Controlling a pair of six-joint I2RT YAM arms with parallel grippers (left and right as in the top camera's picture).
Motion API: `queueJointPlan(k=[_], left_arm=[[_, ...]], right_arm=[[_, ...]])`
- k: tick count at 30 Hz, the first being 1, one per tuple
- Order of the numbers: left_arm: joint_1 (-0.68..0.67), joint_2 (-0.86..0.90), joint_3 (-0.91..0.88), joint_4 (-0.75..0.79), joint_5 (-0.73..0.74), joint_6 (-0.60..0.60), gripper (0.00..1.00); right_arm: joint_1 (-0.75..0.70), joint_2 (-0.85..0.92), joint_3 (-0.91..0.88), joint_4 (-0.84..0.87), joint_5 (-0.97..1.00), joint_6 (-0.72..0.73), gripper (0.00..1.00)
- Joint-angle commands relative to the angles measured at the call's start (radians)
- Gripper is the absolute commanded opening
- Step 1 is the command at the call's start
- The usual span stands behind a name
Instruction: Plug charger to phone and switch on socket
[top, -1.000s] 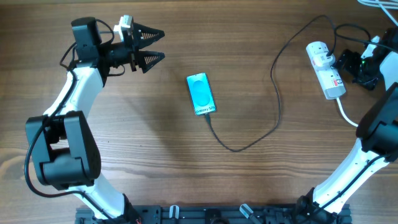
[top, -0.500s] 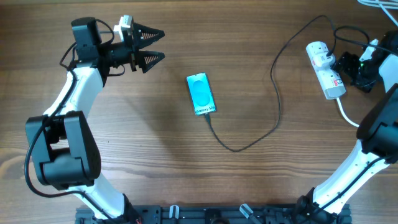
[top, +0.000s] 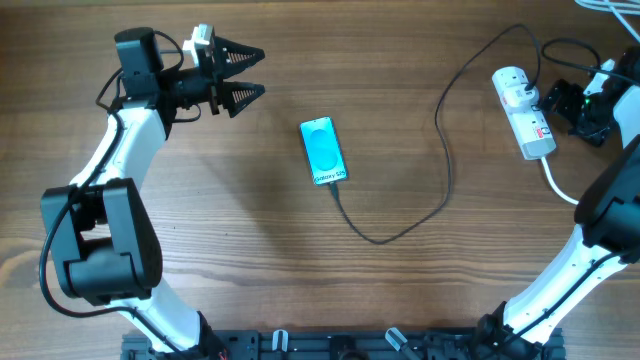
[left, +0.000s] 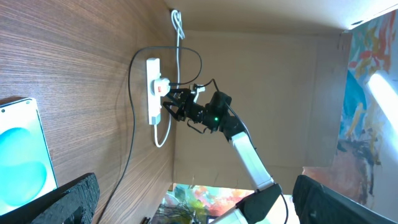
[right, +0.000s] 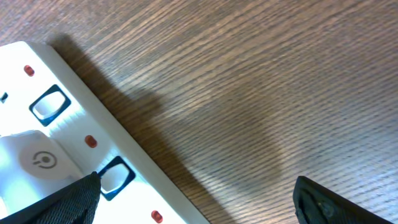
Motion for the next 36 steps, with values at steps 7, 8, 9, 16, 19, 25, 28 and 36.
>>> queueJointPlan(k=[7,8,9,16,19,25,28,36], left_arm=[[0.005,-0.014,0.002,0.003,0.001,0.021,1.0],[0.005,-0.014,0.002,0.003,0.001,0.021,1.0],[0.005,-0.014,0.002,0.003,0.001,0.021,1.0],[0.005,-0.014,0.002,0.003,0.001,0.021,1.0],[0.005,-0.014,0.002,0.003,0.001,0.021,1.0],[0.005,-0.014,0.002,0.003,0.001,0.021,1.0],[0.005,-0.014,0.002,0.003,0.001,0.021,1.0],[0.005,-0.014,0.002,0.003,0.001,0.021,1.0]], right_arm=[[0.0,0.022,0.014,0.026,-0.038,-0.032,1.0],[0.0,0.022,0.014,0.026,-0.038,-0.032,1.0],[0.0,0.022,0.014,0.021,-0.037,-0.033,1.0],[0.0,0.022,-0.015,0.019,0.003,-0.033,1.0],[0.003,0.022,-0.02,0.009,0.004,-0.05,1.0],[0.022,0.022,-0.023,0.005,0.098,-0.058,0.99],[0.036,0.022,-0.024,0.02,0.106,-0.058,0.99],[0.07,0.022,-0.029,0.041,0.107,-0.059,1.0]])
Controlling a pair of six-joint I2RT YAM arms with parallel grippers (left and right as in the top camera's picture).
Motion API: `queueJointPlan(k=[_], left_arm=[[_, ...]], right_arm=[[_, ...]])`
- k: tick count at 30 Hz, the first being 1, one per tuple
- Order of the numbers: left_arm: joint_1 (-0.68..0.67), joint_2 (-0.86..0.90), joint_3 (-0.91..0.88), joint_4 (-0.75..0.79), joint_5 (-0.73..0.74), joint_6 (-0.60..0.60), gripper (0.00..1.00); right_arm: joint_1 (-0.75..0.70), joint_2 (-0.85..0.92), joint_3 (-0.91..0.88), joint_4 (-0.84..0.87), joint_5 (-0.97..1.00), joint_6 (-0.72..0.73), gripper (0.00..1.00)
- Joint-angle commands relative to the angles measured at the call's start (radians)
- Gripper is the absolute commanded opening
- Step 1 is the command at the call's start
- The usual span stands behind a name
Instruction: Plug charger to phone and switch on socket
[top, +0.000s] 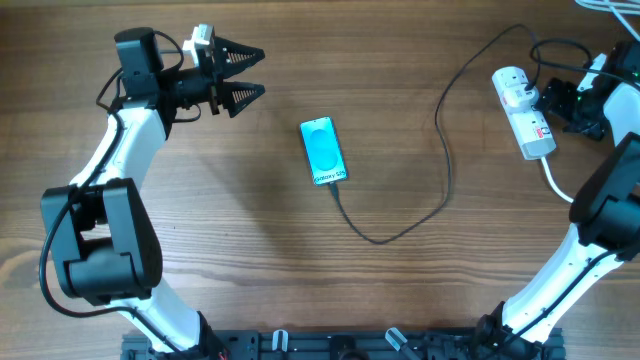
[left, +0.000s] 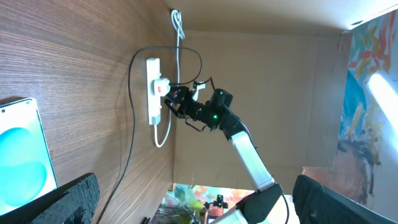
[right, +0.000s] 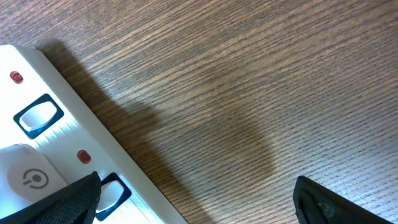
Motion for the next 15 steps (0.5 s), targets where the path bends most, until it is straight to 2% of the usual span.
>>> queueJointPlan(k=[1,15], left_arm=[[0.005,-0.014,0.002,0.003,0.001,0.021,1.0],[0.005,-0.014,0.002,0.003,0.001,0.021,1.0]], right_arm=[[0.029,0.022,-0.023,-0.008,-0.002,-0.013,1.0],[0.029,0.022,-0.043,-0.05,-0.006,-0.013,0.99]])
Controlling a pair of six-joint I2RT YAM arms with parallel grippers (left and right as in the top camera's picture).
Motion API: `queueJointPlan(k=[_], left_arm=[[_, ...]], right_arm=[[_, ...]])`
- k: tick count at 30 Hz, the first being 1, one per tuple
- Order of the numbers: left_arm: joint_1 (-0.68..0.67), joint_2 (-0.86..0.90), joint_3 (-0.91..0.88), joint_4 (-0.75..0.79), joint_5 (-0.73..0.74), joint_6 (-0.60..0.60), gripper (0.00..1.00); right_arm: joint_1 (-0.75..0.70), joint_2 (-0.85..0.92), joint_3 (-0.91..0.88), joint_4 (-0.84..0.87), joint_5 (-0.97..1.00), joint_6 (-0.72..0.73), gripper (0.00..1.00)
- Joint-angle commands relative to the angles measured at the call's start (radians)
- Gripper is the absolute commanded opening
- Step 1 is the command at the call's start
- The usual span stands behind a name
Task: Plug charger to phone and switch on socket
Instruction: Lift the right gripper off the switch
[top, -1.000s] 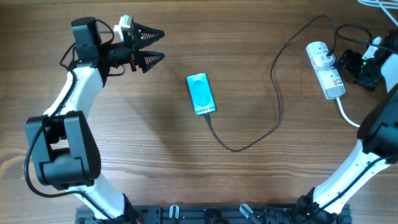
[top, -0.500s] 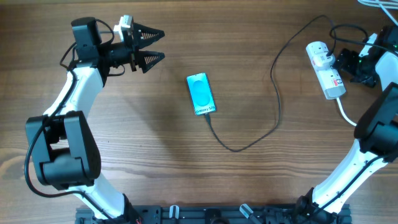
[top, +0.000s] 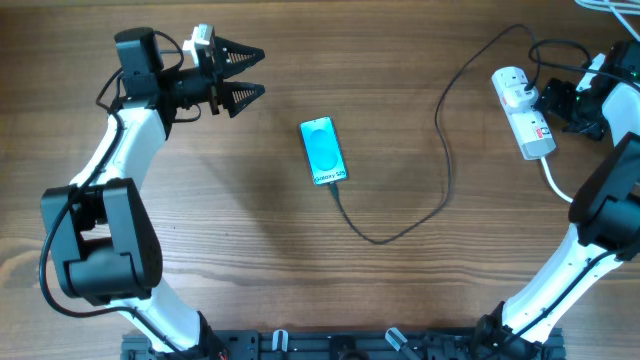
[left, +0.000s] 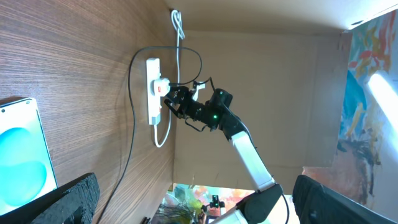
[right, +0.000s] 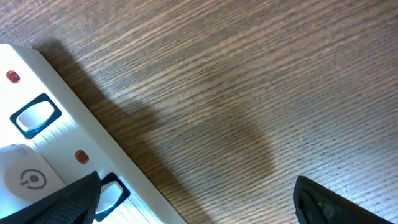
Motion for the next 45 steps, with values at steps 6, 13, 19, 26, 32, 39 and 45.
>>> queueJointPlan(k=[6,13,19,26,32,39,45], left_arm=[[0.005,-0.014,0.002,0.003,0.001,0.021,1.0],[0.005,-0.014,0.002,0.003,0.001,0.021,1.0],[0.005,-0.014,0.002,0.003,0.001,0.021,1.0],[0.005,-0.014,0.002,0.003,0.001,0.021,1.0],[0.005,-0.014,0.002,0.003,0.001,0.021,1.0],[0.005,-0.014,0.002,0.003,0.001,0.021,1.0],[0.005,-0.014,0.002,0.003,0.001,0.021,1.0]], right_arm=[[0.026,0.022,-0.038,-0.063,-0.055,-0.015,1.0],[0.018,0.008,-0.01,-0.122,0.03,-0.014,0.93],[0.005,-0.156,0.037,-0.189,0.01,-0.015,0.94],[0.006,-0.208,0.035,-0.216,0.011,-0.014,1.0],[0.006,-0.208,0.035,-0.136,0.011,-0.014,1.0],[0.006,-0.208,0.035,-0.116,0.011,-0.014,1.0],[0.006,-0.208,0.035,-0.116,0.011,-0.014,1.0]])
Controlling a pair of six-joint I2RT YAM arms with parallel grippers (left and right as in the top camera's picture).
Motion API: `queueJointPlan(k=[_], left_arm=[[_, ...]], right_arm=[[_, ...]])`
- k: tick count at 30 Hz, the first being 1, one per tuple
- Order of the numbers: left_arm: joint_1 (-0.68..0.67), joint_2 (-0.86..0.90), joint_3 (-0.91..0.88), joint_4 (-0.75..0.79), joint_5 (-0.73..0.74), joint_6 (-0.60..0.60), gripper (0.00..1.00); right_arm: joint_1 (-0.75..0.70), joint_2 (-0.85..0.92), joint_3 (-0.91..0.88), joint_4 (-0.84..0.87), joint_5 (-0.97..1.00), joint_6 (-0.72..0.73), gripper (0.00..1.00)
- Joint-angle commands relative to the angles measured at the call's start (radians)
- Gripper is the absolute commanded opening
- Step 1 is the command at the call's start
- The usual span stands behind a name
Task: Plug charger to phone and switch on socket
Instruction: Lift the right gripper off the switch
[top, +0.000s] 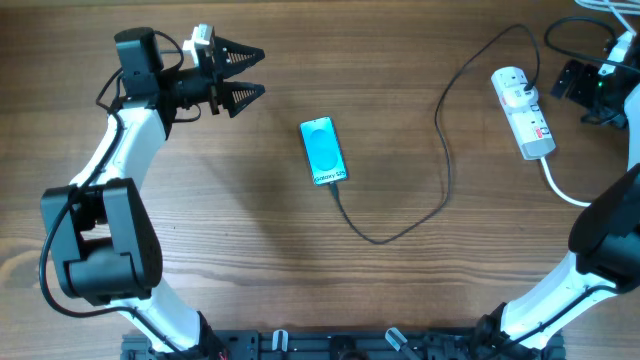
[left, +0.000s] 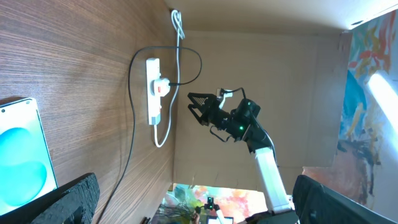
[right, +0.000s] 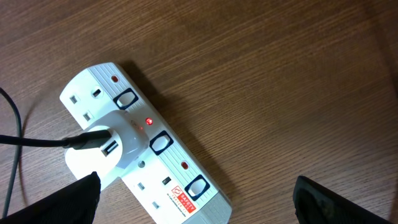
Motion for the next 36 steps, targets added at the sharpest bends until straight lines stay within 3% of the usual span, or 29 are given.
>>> queueJointPlan(k=[1,36], left_arm=[[0.005,-0.014,0.002,0.003,0.001,0.021,1.0],[0.005,-0.027,0.002,0.003,0.001,0.021,1.0]], right_arm=[[0.004,-0.001,0.016,0.005,0.01,-0.009,1.0],[0.004,-0.001,0.016,0.005,0.01,-0.009,1.0]])
